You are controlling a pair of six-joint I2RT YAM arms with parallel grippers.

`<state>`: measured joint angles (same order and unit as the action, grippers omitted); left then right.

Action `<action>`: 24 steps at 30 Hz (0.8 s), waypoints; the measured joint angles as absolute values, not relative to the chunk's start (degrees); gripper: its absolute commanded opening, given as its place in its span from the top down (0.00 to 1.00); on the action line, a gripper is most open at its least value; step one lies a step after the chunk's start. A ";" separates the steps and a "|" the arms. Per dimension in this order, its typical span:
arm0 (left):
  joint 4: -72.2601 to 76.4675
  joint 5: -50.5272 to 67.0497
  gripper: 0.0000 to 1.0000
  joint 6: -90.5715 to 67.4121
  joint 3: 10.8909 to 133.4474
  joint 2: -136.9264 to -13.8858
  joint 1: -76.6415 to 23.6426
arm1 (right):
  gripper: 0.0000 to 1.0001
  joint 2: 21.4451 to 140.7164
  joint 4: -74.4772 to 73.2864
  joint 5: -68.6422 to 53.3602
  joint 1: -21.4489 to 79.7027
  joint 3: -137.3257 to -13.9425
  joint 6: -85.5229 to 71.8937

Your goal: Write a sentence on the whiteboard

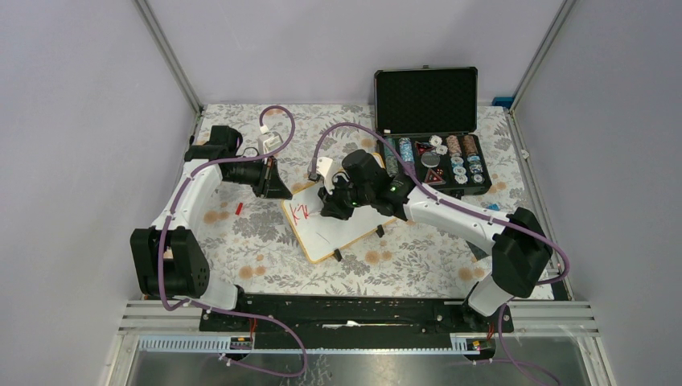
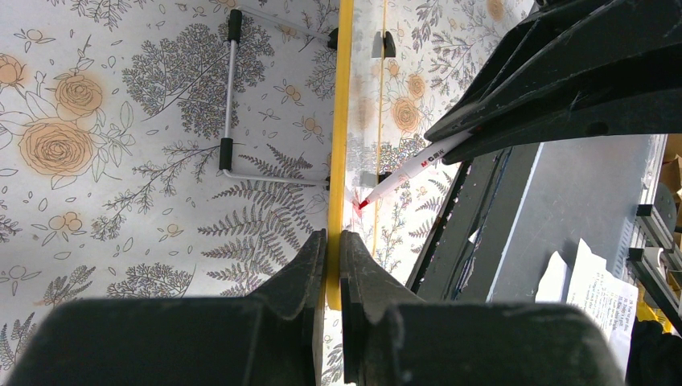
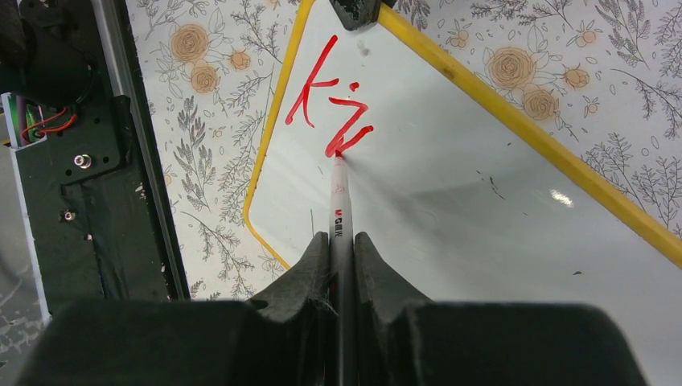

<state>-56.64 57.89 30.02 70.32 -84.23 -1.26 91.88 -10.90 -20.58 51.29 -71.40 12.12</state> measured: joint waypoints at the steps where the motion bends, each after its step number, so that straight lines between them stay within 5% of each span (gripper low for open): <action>1: -56.64 57.89 1.00 30.02 70.32 -84.23 -1.26 | 1.00 91.88 -10.90 -20.53 51.29 -71.40 12.12; 24: -56.01 57.84 1.00 30.15 70.08 -84.16 -1.30 | 1.00 91.81 -10.87 -20.67 48.95 -73.14 11.07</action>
